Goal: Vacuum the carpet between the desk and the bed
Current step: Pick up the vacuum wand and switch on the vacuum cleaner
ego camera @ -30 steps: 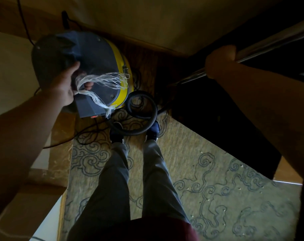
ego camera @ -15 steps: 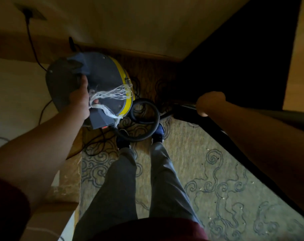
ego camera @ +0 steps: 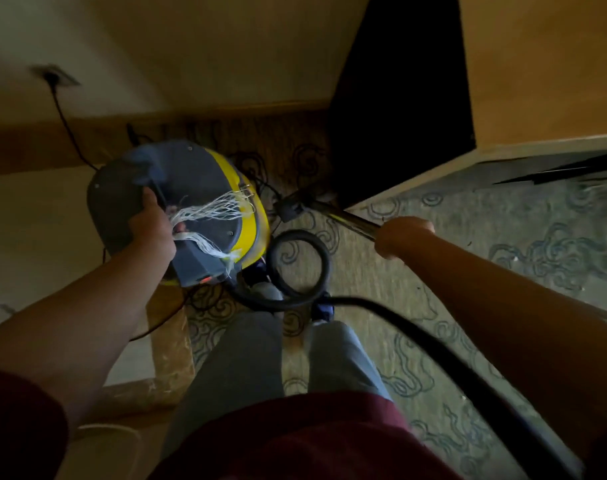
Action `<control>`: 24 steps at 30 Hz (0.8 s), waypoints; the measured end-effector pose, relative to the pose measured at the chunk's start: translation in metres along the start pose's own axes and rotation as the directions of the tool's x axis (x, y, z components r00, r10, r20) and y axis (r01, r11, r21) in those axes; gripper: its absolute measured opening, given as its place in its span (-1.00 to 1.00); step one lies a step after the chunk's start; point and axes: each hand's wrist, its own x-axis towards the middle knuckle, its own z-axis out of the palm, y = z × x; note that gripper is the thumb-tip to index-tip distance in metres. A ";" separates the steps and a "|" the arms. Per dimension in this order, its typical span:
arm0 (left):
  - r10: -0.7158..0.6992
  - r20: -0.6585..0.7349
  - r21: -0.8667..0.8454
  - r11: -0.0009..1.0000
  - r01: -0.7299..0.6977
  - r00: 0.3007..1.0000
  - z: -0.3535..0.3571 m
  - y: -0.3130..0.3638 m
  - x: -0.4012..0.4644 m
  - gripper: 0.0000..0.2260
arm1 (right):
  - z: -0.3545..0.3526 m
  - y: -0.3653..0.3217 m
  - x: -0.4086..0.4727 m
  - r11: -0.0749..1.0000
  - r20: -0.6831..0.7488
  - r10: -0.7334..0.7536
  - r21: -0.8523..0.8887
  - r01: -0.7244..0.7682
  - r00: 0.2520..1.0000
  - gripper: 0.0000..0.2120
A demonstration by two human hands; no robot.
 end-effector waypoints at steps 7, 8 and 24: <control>0.027 0.086 -0.068 0.997 -0.021 0.996 -0.032 -0.061 -0.063 -0.53 | 0.088 0.071 -0.047 0.923 0.065 0.009 0.384 -0.033 0.998 -0.69; 0.014 0.108 -0.075 0.997 -0.006 0.994 -0.039 -0.069 -0.069 -0.52 | 0.102 0.076 -0.051 0.902 0.084 0.011 0.430 -0.046 0.996 -0.67; -0.001 0.248 0.017 1.000 -0.003 0.969 -0.114 -0.171 -0.133 -0.49 | 0.313 0.066 -0.178 0.834 0.056 0.211 0.510 -0.209 0.976 -0.72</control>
